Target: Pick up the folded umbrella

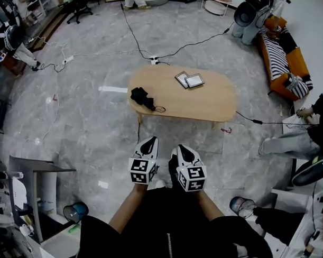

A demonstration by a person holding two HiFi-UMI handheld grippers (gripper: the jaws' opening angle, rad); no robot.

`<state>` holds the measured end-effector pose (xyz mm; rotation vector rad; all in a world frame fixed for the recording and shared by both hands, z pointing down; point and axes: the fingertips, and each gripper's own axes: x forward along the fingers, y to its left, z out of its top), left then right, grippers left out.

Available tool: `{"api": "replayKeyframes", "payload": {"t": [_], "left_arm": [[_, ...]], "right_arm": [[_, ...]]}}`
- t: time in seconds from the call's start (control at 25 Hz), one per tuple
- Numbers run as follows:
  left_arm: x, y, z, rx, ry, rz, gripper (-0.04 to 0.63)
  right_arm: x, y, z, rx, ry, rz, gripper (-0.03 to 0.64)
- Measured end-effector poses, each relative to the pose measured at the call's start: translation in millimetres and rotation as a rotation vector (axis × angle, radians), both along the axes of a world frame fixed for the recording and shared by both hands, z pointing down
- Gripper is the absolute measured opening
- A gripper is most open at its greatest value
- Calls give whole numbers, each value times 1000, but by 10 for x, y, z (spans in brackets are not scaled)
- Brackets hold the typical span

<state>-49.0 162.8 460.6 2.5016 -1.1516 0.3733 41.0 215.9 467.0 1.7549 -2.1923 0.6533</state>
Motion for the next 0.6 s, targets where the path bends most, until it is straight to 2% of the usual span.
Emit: {"api": "replayKeyframes", "payload": {"t": [0.6], "left_arm": [[545, -1069, -3, -34, -44, -51, 15]], "right_arm": [[525, -1341, -78, 1, -30, -106, 11]]}}
